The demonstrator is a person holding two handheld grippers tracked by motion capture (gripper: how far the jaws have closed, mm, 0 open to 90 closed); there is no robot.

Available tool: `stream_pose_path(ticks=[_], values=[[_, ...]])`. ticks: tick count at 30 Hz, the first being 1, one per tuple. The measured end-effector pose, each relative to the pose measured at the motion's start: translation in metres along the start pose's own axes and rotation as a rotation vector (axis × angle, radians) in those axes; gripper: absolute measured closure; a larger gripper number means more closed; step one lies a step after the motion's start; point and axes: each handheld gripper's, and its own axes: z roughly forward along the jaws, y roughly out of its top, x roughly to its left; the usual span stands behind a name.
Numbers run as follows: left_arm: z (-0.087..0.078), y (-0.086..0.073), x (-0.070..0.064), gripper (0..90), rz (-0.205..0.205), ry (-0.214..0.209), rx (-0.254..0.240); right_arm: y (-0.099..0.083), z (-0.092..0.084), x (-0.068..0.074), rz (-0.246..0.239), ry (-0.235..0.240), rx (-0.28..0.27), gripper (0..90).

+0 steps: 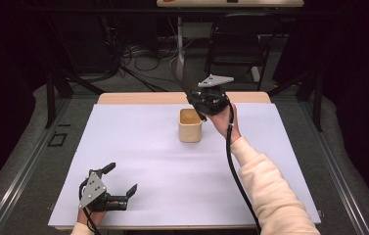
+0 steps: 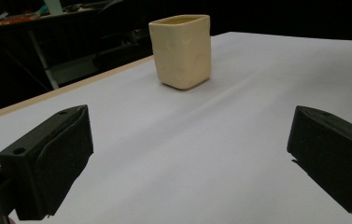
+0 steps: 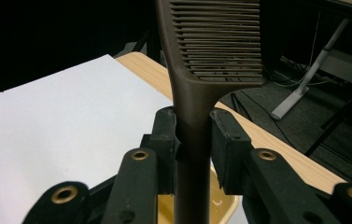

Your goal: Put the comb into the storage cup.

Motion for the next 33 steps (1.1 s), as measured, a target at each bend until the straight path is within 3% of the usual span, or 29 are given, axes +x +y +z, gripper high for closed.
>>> stream_pose_path(ticks=[33], values=[[-0.001, 0.0, 0.0, 0.3, 0.001, 0.002, -0.001, 0.0, 0.013, -0.009, 0.013, -0.031, -0.043, 72.3]])
